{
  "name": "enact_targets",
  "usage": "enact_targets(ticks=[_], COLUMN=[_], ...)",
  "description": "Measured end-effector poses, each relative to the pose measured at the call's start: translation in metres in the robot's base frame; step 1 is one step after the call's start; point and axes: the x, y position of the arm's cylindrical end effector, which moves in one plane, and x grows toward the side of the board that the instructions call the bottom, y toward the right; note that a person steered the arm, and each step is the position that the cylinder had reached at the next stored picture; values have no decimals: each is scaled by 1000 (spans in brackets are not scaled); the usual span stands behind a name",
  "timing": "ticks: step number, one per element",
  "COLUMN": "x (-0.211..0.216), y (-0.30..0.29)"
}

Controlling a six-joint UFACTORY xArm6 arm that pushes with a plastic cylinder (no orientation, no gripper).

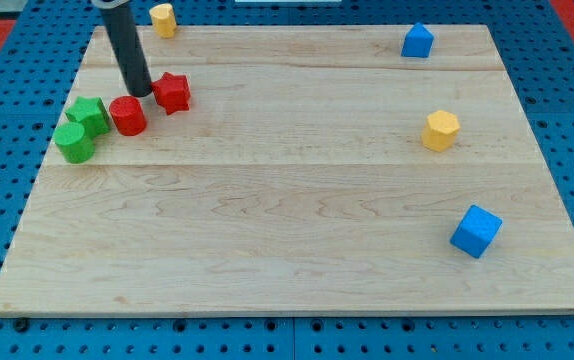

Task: Move the red blocks to the right side of the green star

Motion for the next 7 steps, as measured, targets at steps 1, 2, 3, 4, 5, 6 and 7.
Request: enact_targets(ticks=[1, 2, 3, 4, 5, 6, 7], x=[-44, -46, 7, 4, -3, 45, 41], y=[55, 62, 54, 60, 132, 111, 48])
